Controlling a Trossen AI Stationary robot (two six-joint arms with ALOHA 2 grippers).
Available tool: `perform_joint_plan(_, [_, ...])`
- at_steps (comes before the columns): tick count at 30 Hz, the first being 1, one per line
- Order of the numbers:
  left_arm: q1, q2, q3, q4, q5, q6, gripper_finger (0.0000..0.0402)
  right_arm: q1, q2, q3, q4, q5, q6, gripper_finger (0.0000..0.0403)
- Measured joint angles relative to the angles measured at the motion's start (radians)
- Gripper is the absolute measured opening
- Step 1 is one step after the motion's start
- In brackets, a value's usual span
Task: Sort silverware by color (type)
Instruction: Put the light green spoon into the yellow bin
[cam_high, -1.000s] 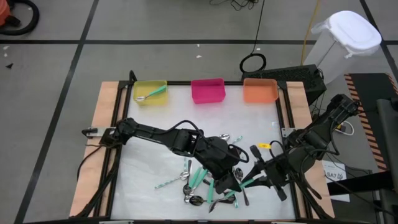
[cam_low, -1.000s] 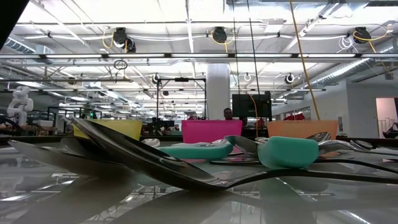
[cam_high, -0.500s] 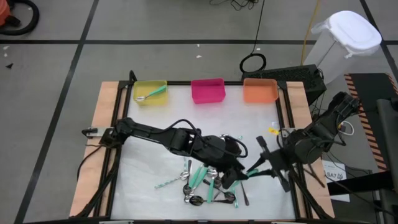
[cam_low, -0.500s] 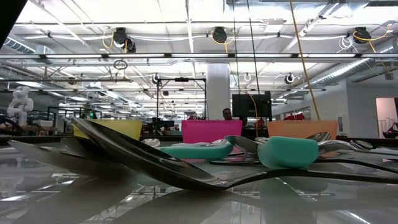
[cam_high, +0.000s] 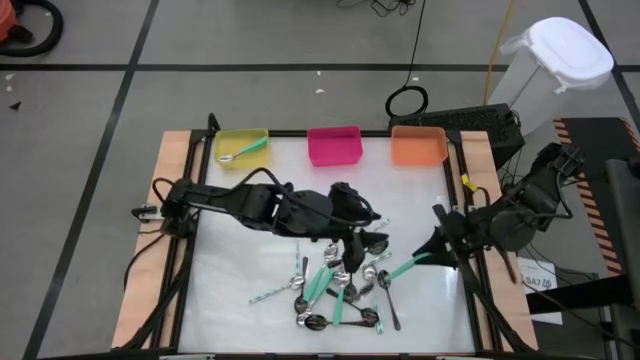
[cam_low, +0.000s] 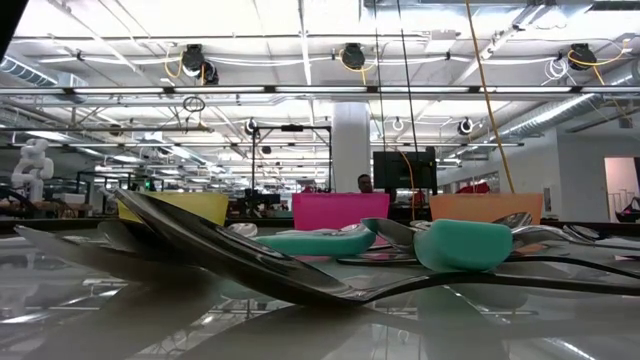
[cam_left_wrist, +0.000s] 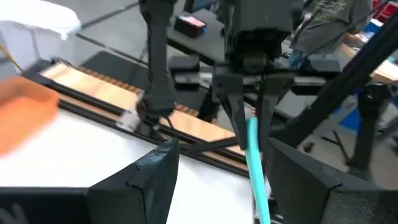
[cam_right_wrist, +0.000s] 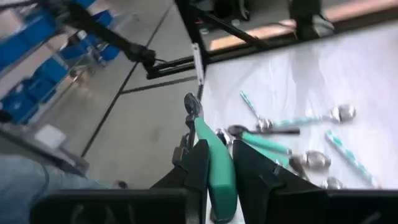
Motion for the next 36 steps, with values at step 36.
perform_joint_plan(36, [0.041, -0.068, -0.001, -0.382, -0.282, 0.709, 0.0194, -0.227, 0.132, 0.0, 0.04, 0.606, 0.823, 0.0049])
